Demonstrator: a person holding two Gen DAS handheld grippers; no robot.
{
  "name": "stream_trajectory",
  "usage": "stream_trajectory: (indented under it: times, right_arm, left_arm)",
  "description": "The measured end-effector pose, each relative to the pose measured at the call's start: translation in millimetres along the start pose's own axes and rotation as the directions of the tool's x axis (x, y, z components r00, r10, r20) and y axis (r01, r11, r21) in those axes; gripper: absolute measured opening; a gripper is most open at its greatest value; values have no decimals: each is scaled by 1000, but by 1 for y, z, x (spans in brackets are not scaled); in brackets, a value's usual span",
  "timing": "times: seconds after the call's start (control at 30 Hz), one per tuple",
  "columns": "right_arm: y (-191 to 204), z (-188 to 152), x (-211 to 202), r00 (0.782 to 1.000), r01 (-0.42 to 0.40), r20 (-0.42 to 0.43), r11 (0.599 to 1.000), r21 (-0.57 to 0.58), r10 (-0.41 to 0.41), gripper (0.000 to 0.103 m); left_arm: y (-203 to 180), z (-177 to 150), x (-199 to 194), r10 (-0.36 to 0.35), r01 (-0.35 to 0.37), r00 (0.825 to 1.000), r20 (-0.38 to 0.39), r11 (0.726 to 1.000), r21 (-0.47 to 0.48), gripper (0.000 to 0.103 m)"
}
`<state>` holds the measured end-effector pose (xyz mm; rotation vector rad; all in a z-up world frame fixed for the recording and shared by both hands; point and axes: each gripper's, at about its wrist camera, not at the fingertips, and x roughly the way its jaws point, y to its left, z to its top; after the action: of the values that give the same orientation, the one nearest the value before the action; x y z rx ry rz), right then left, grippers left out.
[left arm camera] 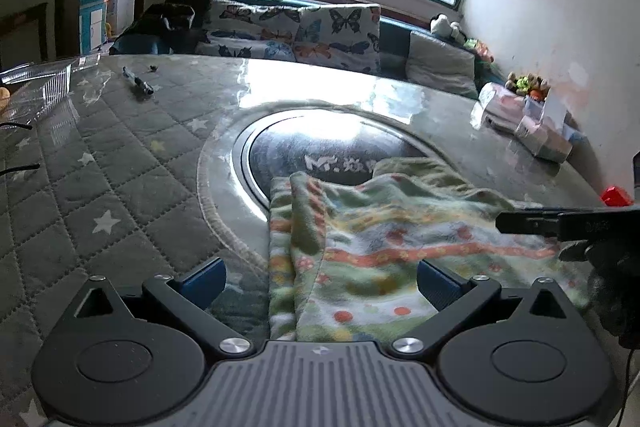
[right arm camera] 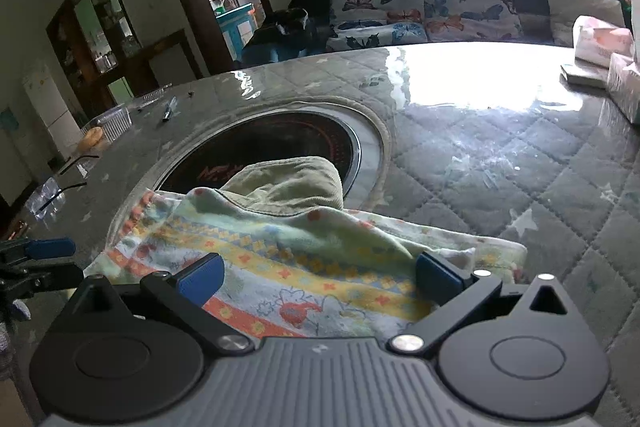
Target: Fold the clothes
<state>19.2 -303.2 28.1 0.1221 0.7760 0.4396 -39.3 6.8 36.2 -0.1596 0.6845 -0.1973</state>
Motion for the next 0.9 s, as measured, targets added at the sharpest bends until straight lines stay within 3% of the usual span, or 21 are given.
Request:
stream_trajectory:
  times: [0.2,0.47,0.7,0.9]
  right_arm:
    - [6,1,2,1000,26,-9,1000,-16,-26,103]
    - [27,11,3,999,45,9,998,-50,-45,103]
    - [42,21,20,999,-42,-31,997,-70,40,103]
    - [48,24,30,999,4,-46,997,-78,-8,103]
  left_arm:
    - [1,6,-5,6,-6,999,37,1000,-17,103]
    - [8,5,-6,16,-15,1000,21,999,-35,103]
    - [16,1,-4,24,-24,1000,2,998,-57,103]
    - [21,1,-7,24,-24,1000,9,998,-64,103]
